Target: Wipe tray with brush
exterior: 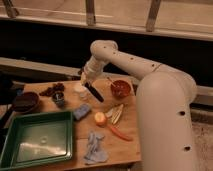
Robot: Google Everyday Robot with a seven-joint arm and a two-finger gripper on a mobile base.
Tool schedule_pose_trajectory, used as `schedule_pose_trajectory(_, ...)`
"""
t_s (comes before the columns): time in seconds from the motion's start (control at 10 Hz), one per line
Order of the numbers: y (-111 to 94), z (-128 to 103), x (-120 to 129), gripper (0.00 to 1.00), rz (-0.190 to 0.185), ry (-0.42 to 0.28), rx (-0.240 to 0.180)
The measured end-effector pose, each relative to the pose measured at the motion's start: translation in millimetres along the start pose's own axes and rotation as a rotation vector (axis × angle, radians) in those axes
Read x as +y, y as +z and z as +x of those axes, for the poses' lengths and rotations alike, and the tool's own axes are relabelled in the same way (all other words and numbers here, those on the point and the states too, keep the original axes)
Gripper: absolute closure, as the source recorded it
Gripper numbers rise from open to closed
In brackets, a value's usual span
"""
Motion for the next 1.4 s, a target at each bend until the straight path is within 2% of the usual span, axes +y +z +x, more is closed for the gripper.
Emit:
schedule_pose_trajectory(0.4,1,0,0,0.91,0.003,-0.008,0.004)
schedule_pose_trajectory(0.6,4,1,16,0.91,0.017,-0.084,0.017)
schedule_pose_trajectory(1.0,19,30,84,0.91,0.008,-0.27,0.065)
schedule_pose_trajectory(1.3,32,57,132,0.91,-0.018,-0.389,0.113)
schedule_pose_trajectory(1.4,38,70,149,0.91,-0.034,-0.433,0.142)
